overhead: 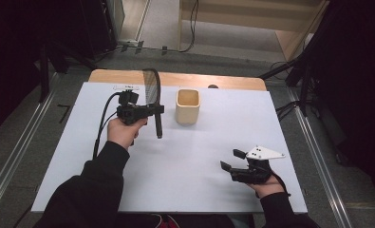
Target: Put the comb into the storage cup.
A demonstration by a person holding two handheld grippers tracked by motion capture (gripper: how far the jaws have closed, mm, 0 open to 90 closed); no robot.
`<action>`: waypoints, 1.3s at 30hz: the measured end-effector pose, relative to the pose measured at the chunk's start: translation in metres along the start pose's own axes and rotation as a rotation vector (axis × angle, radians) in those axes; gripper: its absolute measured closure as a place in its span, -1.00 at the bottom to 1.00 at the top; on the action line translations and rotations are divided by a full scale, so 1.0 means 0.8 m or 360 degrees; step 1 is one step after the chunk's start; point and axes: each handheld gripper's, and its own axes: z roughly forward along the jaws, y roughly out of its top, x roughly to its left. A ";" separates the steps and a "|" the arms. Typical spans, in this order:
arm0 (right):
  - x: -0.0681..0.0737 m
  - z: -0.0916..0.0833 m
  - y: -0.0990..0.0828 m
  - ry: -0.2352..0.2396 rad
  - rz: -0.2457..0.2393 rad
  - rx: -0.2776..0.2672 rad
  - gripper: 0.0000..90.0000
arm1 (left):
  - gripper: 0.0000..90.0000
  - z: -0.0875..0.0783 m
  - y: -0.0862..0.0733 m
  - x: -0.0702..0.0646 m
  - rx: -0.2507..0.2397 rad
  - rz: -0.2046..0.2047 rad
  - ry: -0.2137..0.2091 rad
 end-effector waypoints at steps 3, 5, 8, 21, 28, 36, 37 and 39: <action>0.000 0.000 0.000 0.0004 0.0001 0.0005 -0.40 | 0.61 0.003 0.003 -0.004 0.0004 0.0014 -0.0012; 0.000 0.000 0.000 0.0004 0.0001 0.0007 -0.41 | 0.61 0.007 0.005 -0.006 0.0009 0.0025 -0.0017; 0.000 0.001 0.000 0.0009 0.0002 0.0013 -0.41 | 0.61 0.013 0.008 -0.009 0.0016 0.0029 -0.0036; -0.001 -0.002 0.002 0.0006 0.0012 -0.0007 -0.41 | 0.61 0.026 0.028 -0.021 0.0033 0.0058 -0.0063; -0.001 -0.001 0.002 0.0005 0.0013 0.0000 -0.41 | 0.61 0.027 0.044 -0.025 0.0024 0.0067 -0.0069; 0.000 -0.001 0.003 0.0005 0.0010 -0.0010 -0.41 | 0.61 0.028 0.063 -0.029 0.0016 0.0079 -0.0060; 0.000 -0.001 0.003 0.0006 0.0005 -0.0008 -0.41 | 0.61 0.028 0.065 -0.030 0.0013 0.0077 -0.0063; 0.001 -0.001 0.003 0.0006 0.0002 -0.0006 -0.41 | 0.61 0.029 0.069 -0.032 0.0010 0.0090 -0.0056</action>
